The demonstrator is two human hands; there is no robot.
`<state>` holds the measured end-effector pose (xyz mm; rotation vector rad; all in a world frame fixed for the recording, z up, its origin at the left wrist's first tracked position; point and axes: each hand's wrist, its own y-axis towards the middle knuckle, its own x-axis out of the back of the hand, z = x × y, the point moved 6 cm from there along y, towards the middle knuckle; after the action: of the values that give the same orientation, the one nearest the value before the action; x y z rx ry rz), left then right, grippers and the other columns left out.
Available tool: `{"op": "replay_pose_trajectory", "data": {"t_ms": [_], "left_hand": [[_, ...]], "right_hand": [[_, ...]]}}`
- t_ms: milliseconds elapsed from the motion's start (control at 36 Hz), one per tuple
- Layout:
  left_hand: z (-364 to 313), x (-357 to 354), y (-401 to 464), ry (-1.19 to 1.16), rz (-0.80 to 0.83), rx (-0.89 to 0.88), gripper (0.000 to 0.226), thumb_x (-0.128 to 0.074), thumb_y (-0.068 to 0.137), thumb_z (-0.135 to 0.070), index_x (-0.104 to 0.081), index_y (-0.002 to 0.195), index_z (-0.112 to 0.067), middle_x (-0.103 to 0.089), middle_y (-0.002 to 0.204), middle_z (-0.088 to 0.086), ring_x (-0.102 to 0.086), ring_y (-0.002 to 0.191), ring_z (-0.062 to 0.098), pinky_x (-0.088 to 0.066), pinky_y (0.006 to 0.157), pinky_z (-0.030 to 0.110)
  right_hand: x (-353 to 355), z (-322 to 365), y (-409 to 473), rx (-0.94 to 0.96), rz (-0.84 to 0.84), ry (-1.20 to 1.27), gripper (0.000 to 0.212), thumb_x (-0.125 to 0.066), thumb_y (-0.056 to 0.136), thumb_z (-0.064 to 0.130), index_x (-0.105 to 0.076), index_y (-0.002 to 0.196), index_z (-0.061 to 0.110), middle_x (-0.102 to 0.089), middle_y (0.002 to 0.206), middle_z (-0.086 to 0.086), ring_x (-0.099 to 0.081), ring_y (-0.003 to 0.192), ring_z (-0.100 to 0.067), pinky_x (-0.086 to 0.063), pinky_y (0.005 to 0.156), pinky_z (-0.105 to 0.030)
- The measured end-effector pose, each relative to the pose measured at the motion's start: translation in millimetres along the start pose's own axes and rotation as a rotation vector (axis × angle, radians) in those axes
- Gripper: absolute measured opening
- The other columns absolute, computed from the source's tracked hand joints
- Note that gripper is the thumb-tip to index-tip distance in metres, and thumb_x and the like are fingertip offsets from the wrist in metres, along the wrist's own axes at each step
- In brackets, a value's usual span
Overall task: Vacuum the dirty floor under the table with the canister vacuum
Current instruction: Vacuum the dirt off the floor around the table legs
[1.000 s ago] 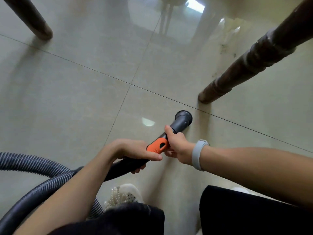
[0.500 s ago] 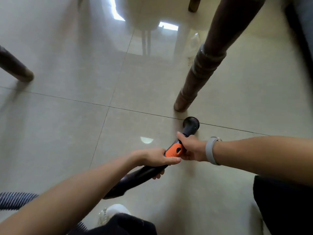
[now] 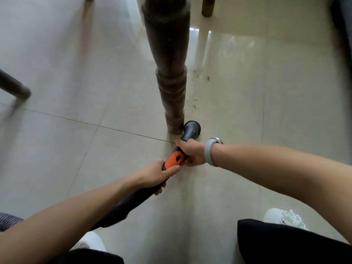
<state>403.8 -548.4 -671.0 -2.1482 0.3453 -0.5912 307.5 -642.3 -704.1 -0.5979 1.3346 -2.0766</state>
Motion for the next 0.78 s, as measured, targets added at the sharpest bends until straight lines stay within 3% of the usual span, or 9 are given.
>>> {"op": "replay_pose_trajectory", "data": {"t_ms": [56, 167, 250, 333, 472, 667, 778], "left_hand": [[-12.5, -2.3, 4.1, -0.006, -0.038, -0.001, 0.037, -0.043, 0.097, -0.049, -0.042, 0.089, -0.013, -0.059, 0.072, 0.006, -0.058, 0.046, 0.016, -0.048, 0.051, 0.024], [-25.5, -6.6, 9.3, -0.072, -0.065, 0.049, 0.032, -0.046, 0.095, -0.05, -0.043, 0.089, -0.019, -0.061, 0.075, 0.006, -0.059, 0.052, 0.018, -0.051, 0.054, 0.026], [-36.3, -17.5, 10.6, -0.097, -0.032, 0.064, 0.032, -0.046, 0.096, -0.048, -0.041, 0.089, -0.017, -0.06, 0.072, 0.007, -0.058, 0.049, 0.019, -0.05, 0.054, 0.027], [-47.6, -28.3, 9.8, -0.119, -0.02, 0.078, 0.03, -0.046, 0.098, -0.044, -0.038, 0.085, -0.017, -0.055, 0.067, 0.008, -0.055, 0.044, 0.018, -0.048, 0.049, 0.027], [-51.1, -36.3, -2.7, -0.146, -0.038, 0.111, 0.03, -0.048, 0.097, -0.044, -0.04, 0.086, -0.017, -0.056, 0.069, 0.009, -0.054, 0.044, 0.017, -0.047, 0.049, 0.027], [-26.0, -81.3, -4.1, -0.217, 0.016, 0.117, 0.029, -0.048, 0.098, -0.042, -0.037, 0.084, -0.019, -0.058, 0.069, 0.008, -0.06, 0.048, 0.02, -0.049, 0.049, 0.026], [-22.7, -88.8, -1.4, -0.282, 0.011, 0.071, 0.028, -0.05, 0.097, -0.039, -0.037, 0.082, -0.019, -0.055, 0.066, 0.007, -0.058, 0.046, 0.018, -0.049, 0.047, 0.026]], "right_hand": [[16.9, 11.3, 4.1, 0.066, -0.007, -0.048, 0.03, -0.038, 0.1, 0.038, -0.044, 0.084, 0.013, -0.049, 0.071, -0.005, -0.048, 0.056, -0.018, -0.037, 0.05, -0.026], [51.2, 32.2, 19.2, 0.104, 0.032, -0.105, 0.035, -0.04, 0.099, 0.044, -0.046, 0.104, 0.01, -0.052, 0.072, -0.008, -0.053, 0.057, -0.019, -0.038, 0.048, -0.022], [66.3, 30.1, 22.0, 0.06, 0.11, -0.126, 0.038, -0.043, 0.098, 0.047, -0.044, 0.102, 0.01, -0.053, 0.069, -0.007, -0.054, 0.05, -0.016, -0.04, 0.042, -0.019], [71.4, 23.0, 19.5, 0.028, 0.156, -0.109, 0.035, -0.045, 0.097, 0.046, -0.043, 0.097, 0.011, -0.049, 0.067, -0.006, -0.05, 0.051, -0.016, -0.041, 0.049, -0.024], [72.0, 15.3, 5.0, -0.004, 0.17, -0.182, 0.035, -0.041, 0.099, 0.044, -0.042, 0.108, 0.01, -0.053, 0.071, -0.008, -0.055, 0.054, -0.018, -0.04, 0.045, -0.02], [52.1, -9.9, 0.2, 0.046, 0.185, -0.336, 0.029, -0.042, 0.098, 0.036, -0.043, 0.082, 0.013, -0.043, 0.068, -0.005, -0.041, 0.056, -0.017, -0.035, 0.052, -0.025], [51.1, -15.5, 2.5, 0.031, 0.189, -0.347, 0.025, -0.044, 0.097, 0.034, -0.044, 0.084, 0.013, -0.043, 0.071, -0.005, -0.039, 0.057, -0.015, -0.031, 0.054, -0.024]]}}
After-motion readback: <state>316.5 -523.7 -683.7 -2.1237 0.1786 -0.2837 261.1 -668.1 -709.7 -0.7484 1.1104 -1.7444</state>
